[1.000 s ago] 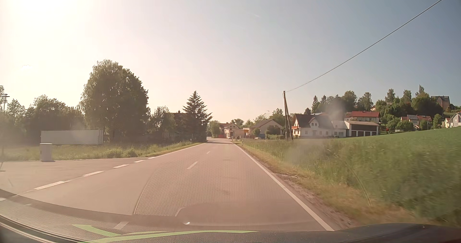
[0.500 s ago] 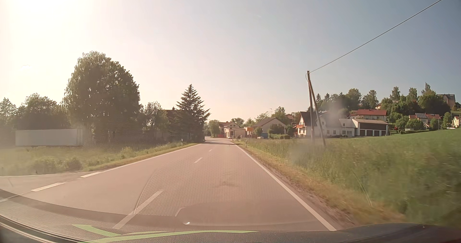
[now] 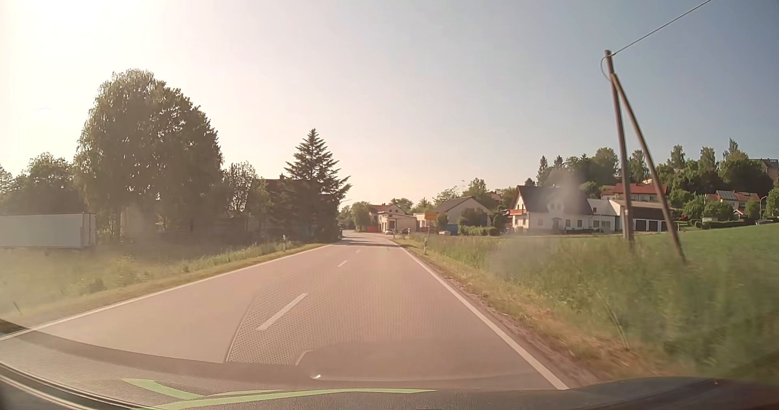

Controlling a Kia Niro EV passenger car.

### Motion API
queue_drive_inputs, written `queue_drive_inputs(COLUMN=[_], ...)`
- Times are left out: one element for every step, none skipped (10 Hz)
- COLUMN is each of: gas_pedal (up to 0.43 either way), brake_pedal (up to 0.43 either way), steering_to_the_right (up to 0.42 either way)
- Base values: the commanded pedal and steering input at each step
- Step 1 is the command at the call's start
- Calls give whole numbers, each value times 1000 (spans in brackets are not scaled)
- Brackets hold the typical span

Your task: Follow the waypoints while adhering to traffic rules and regulations

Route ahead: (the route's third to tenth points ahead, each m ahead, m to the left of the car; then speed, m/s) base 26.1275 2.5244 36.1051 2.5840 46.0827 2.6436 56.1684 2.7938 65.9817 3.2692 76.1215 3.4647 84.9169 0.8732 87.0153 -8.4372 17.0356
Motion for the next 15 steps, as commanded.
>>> queue_drive_inputs(gas_pedal=[0,0,0,0,0,0,0,0,0,0,0,0,0,0,0], brake_pedal=[159,159,159,165,165,171,171,177,177,183,183,189,183,183,183], steering_to_the_right=[0,0,0,0,0,-1,-1,-1,-1,-1,-1,-1,-2,-1,-1])
